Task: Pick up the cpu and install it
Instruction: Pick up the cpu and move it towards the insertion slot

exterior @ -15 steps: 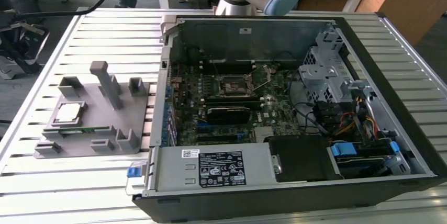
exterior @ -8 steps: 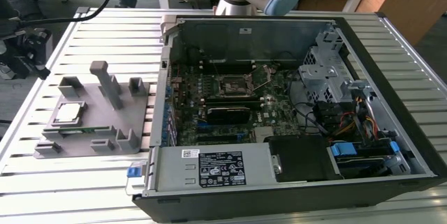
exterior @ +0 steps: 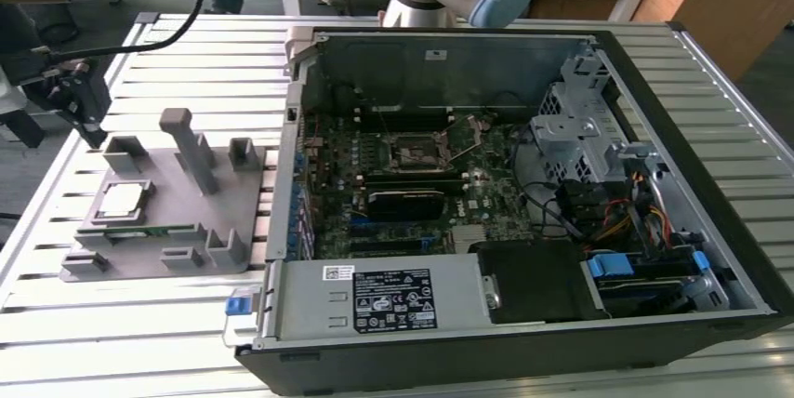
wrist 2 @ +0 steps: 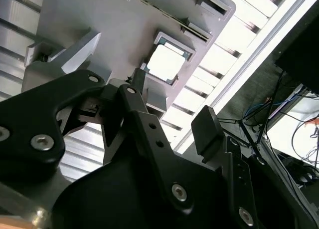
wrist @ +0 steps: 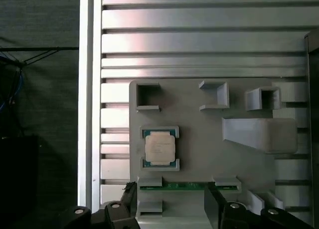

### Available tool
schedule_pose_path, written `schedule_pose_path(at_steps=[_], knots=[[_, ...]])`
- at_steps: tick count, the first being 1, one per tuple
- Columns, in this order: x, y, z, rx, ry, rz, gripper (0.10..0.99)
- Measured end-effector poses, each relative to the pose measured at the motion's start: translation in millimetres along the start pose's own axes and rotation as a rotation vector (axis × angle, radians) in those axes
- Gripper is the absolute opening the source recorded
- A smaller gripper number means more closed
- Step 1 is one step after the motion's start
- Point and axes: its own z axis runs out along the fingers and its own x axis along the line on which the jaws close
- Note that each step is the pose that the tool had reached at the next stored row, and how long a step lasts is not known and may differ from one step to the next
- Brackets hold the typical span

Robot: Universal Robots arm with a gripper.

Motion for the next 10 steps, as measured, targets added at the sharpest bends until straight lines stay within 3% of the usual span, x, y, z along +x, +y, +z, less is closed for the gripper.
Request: schedule_pose_path(at_steps=[10], knots=[[-0.4, -0.1, 10.9, -0.002, 0.0007, -0.015, 0.647]])
